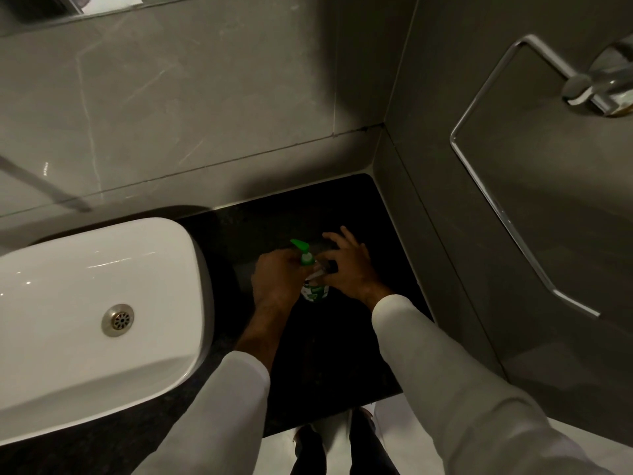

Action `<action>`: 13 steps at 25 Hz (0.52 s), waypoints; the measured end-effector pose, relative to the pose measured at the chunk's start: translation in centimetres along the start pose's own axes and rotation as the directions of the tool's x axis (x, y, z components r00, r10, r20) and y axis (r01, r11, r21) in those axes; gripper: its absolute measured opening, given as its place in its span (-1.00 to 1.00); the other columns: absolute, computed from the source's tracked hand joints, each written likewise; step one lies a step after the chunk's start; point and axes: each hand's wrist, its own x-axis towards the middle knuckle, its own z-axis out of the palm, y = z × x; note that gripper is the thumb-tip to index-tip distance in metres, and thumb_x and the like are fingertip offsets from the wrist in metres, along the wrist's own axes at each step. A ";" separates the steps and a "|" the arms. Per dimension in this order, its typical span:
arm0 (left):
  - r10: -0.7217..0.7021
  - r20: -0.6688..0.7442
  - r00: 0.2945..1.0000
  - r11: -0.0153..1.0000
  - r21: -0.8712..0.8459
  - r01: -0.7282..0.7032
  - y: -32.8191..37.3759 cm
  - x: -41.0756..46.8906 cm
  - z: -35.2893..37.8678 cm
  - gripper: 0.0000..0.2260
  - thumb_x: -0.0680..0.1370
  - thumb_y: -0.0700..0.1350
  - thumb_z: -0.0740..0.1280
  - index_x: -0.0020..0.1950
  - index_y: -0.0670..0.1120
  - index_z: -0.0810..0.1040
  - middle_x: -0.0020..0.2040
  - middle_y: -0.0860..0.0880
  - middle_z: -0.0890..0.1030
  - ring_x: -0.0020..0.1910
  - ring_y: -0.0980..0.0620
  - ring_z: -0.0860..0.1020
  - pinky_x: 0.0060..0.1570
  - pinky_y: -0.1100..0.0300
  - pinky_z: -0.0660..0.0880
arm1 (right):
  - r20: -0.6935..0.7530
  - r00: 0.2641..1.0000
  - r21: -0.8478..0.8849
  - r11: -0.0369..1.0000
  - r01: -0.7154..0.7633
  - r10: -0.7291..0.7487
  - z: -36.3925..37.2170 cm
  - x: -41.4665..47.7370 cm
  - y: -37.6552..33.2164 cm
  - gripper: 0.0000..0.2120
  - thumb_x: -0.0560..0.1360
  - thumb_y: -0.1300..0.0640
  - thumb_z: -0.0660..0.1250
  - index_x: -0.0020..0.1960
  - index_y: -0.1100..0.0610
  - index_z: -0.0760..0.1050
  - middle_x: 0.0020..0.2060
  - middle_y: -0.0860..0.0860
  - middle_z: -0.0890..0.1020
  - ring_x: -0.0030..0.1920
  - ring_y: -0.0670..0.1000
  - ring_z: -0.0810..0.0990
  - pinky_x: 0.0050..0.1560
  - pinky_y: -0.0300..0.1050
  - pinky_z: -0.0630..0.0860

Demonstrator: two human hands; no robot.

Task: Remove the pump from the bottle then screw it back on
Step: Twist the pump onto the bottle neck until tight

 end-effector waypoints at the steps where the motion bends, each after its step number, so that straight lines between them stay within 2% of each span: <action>1: 0.064 -0.035 0.997 0.994 0.096 -0.060 -0.2 0.1 0.0 -0.83 0.42 0.17 0.54 -0.14 0.11 0.69 -0.14 0.13 0.70 -0.13 0.14 0.65 -0.16 0.11 0.63 | 0.006 1.000 -0.004 1.000 0.006 -0.006 -0.1 0.0 0.0 -0.65 0.35 -0.13 0.51 0.08 -0.01 0.66 0.57 -0.08 0.22 0.62 0.09 -0.10 0.54 0.30 -0.15; 3: 0.201 -0.081 0.976 0.957 0.228 -0.178 -0.8 -0.1 0.3 -0.75 0.44 0.18 0.51 -0.07 0.02 0.72 -0.04 0.05 0.69 0.05 -0.01 0.60 0.01 -0.04 0.58 | 0.024 0.999 -0.026 0.999 0.022 -0.021 -0.3 0.0 0.0 -0.63 0.35 -0.14 0.51 0.09 -0.01 0.65 0.57 -0.08 0.22 0.62 0.09 -0.10 0.55 0.33 -0.14; 6: 0.285 -0.092 0.954 0.945 0.194 -0.263 -1.2 -0.4 0.5 -0.75 0.47 0.16 0.51 -0.10 -0.03 0.71 -0.03 0.02 0.69 0.13 -0.07 0.55 0.09 -0.07 0.52 | 0.041 0.999 -0.038 0.999 0.021 -0.019 -0.4 0.0 -0.2 -0.61 0.33 -0.16 0.51 0.10 -0.02 0.64 0.57 -0.08 0.20 0.62 0.09 -0.11 0.55 0.32 -0.14; 8: 0.299 -0.047 0.953 0.945 0.151 -0.290 -1.3 -0.5 0.2 -0.74 0.46 0.14 0.53 -0.11 -0.05 0.72 -0.06 0.01 0.71 0.11 -0.07 0.58 0.09 -0.06 0.54 | 0.036 0.999 -0.037 0.999 0.027 -0.025 -0.4 -0.1 -0.1 -0.61 0.34 -0.16 0.51 0.10 -0.02 0.64 0.57 -0.09 0.21 0.62 0.09 -0.10 0.55 0.31 -0.15; 9: 0.267 0.002 0.964 0.961 0.078 -0.266 -1.2 -0.6 -0.2 -0.74 0.44 0.14 0.55 -0.11 -0.05 0.73 -0.10 0.01 0.72 0.08 -0.06 0.62 0.07 -0.08 0.57 | 0.035 0.999 -0.031 0.999 0.030 -0.029 -0.3 -0.2 -0.1 -0.62 0.35 -0.16 0.51 0.10 -0.03 0.65 0.56 -0.09 0.22 0.62 0.08 -0.10 0.55 0.32 -0.15; 11: 0.060 0.138 0.989 0.990 -0.133 -0.042 -0.1 -0.8 -1.8 -0.68 0.33 0.25 0.60 -0.10 0.06 0.74 -0.17 0.06 0.75 -0.07 0.06 0.72 -0.07 -0.03 0.68 | 0.046 0.998 -0.028 0.999 0.033 -0.032 -0.5 -0.4 -0.2 -0.62 0.35 -0.15 0.50 0.13 -0.05 0.64 0.56 -0.09 0.23 0.62 0.09 -0.10 0.54 0.34 -0.14; 12: -0.047 0.150 0.988 0.979 -0.191 0.076 0.5 -1.1 -2.7 -0.61 0.25 0.38 0.57 -0.11 0.15 0.73 -0.20 0.15 0.75 -0.17 0.17 0.73 -0.20 0.11 0.69 | 0.055 0.998 -0.031 0.999 0.030 -0.028 -0.5 -0.4 -0.3 -0.60 0.35 -0.15 0.50 0.15 -0.05 0.64 0.55 -0.09 0.24 0.62 0.09 -0.09 0.54 0.34 -0.13; 13: -0.116 0.090 0.989 0.973 -0.188 0.131 1.2 -1.4 -3.4 -0.54 0.17 0.51 0.50 -0.14 0.23 0.70 -0.25 0.25 0.73 -0.26 0.25 0.71 -0.32 0.23 0.65 | 0.059 0.998 -0.034 0.999 0.024 -0.022 -0.5 -0.4 -0.4 -0.59 0.35 -0.14 0.51 0.16 -0.06 0.63 0.55 -0.09 0.24 0.62 0.09 -0.09 0.54 0.34 -0.12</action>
